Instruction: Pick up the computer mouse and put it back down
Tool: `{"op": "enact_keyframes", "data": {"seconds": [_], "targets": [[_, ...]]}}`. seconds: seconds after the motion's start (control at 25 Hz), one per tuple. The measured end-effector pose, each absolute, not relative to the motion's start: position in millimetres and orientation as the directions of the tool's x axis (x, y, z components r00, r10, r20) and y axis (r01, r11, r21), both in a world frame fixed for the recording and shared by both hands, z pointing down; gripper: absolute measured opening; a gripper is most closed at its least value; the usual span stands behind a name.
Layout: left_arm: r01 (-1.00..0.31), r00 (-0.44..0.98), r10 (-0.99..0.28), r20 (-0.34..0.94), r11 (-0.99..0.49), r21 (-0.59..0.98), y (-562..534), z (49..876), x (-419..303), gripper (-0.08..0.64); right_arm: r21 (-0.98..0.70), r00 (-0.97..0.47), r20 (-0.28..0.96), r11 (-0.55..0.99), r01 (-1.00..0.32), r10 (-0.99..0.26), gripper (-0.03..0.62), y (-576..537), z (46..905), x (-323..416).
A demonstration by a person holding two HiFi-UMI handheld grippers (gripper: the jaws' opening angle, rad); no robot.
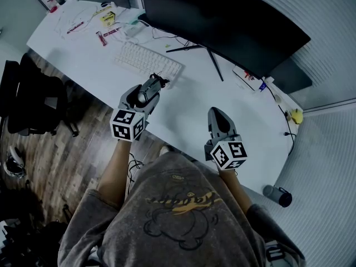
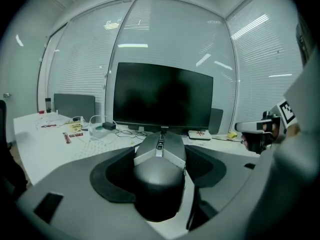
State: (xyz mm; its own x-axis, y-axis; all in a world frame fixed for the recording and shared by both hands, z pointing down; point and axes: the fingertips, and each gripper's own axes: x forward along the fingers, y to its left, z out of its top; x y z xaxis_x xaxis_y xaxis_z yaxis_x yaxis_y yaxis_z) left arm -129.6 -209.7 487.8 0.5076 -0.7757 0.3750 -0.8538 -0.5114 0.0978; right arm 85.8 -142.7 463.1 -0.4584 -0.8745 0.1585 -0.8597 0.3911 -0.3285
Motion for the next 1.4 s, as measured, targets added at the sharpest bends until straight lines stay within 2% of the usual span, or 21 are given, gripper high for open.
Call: {"op": "enact_keyframes", "data": {"seconds": [0.8, 1.4], "targets": [[-0.858, 0.49, -0.685, 0.539, -0.489, 0.16, -206, 585, -132, 0.314, -0.336, -0.461, 0.192, 0.383, -0.86, -0.866, -0.002, -159, 475, 75], [-0.854, 0.455, -0.595, 0.662, -0.502, 0.136, -195, 642, -140, 0.313, -0.334, -0.459, 0.222, 0.375, -0.865, -0.86, -0.002, -164, 483, 63]]}}
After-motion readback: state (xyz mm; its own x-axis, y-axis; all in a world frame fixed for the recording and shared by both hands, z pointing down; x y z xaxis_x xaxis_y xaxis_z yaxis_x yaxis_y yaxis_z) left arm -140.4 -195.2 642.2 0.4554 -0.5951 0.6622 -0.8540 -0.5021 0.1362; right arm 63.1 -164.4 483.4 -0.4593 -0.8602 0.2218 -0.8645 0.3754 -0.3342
